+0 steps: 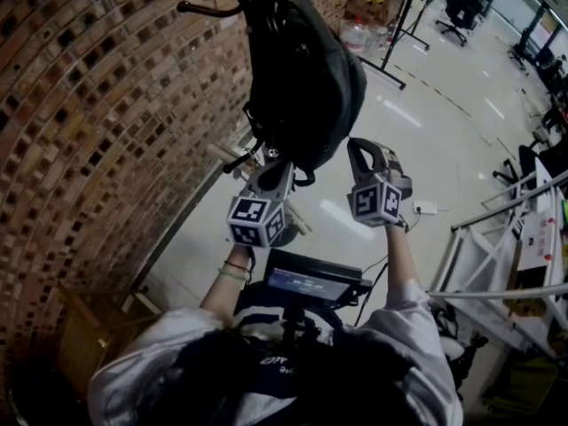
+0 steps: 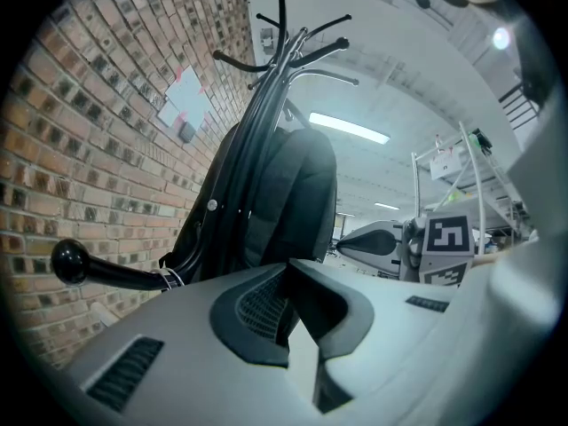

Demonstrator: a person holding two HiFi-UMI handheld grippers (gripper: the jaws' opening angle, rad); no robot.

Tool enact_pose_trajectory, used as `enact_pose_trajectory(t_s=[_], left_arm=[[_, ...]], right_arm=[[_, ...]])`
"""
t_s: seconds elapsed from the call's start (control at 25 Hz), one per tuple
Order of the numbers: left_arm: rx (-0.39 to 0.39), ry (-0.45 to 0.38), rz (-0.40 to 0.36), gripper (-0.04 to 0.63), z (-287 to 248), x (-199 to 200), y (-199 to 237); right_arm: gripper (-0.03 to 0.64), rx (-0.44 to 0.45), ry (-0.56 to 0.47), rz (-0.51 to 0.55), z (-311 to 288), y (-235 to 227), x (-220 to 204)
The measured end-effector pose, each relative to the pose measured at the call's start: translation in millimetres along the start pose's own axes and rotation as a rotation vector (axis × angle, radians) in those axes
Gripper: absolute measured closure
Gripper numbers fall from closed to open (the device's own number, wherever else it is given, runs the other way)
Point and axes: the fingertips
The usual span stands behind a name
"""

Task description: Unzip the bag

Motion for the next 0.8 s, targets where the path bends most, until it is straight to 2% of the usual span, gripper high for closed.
enact_pose_trajectory(t_s=[0.8], left_arm=[[0.006,0.014,-0.004,0.586,-2.9,-4.6,5.1]], right_arm=[[0.594,0.049,0.071,-0.055,-12.8,31.6,-30.5]])
Point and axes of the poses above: the fingertips, and each gripper's own axes: z backward along the fingers, y to its left, x out of its top, and after that the axes turned 13 degrees about -y, right-handed
